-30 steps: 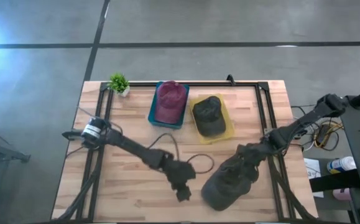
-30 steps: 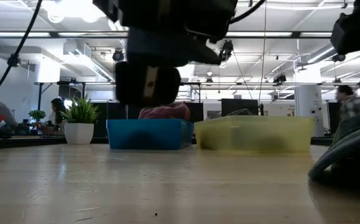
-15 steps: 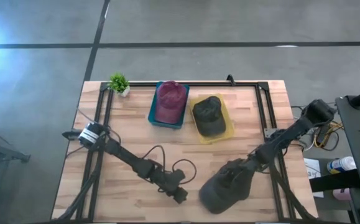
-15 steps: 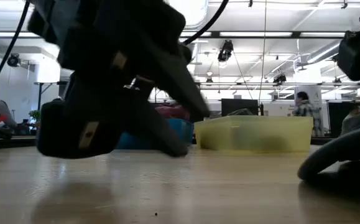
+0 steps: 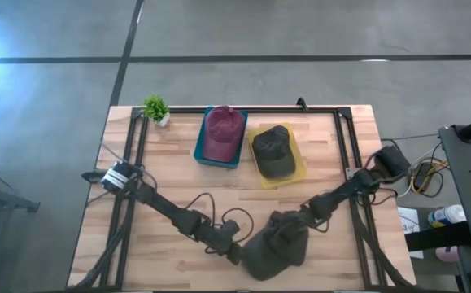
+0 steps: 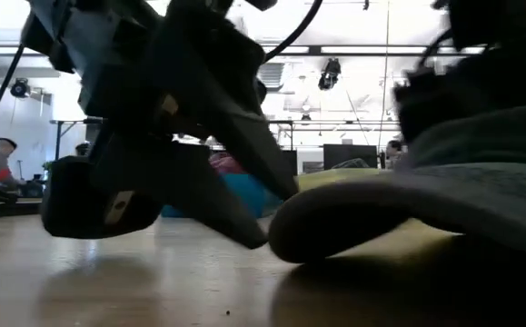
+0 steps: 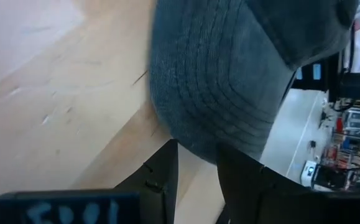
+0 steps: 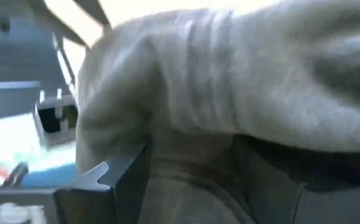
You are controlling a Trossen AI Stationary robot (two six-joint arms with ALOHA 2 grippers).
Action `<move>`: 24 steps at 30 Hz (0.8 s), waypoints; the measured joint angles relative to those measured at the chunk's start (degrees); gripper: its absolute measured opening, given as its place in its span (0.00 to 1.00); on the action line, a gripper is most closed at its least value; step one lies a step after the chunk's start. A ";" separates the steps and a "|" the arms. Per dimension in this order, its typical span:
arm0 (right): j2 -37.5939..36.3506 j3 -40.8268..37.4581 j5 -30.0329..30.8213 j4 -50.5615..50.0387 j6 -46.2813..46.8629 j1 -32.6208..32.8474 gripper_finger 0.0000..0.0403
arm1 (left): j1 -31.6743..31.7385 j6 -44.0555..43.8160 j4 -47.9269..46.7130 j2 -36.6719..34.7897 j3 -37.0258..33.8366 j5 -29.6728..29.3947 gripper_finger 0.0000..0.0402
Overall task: Pick & Place hat
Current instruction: Put the black cap into the yellow bin
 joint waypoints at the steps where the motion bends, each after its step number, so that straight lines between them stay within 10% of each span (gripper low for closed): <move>1: 0.44 1.06 1.18 -0.81 -0.16 -0.53 0.57 | -0.33 0.00 -0.51 0.00 0.00 -0.02 0.26; 11: 0.75 6.68 8.95 -11.50 -0.66 -3.60 0.57 | -4.15 -4.84 -5.93 -3.56 -0.36 -17.37 0.26; 18: 0.60 6.80 10.63 -13.37 4.11 -3.96 0.57 | -10.64 -23.59 -37.78 -14.27 -1.29 -44.60 0.26; 24: 0.91 8.32 16.01 -13.44 4.54 -6.27 0.57 | -13.68 -38.25 -33.63 -16.77 -6.73 -40.12 0.26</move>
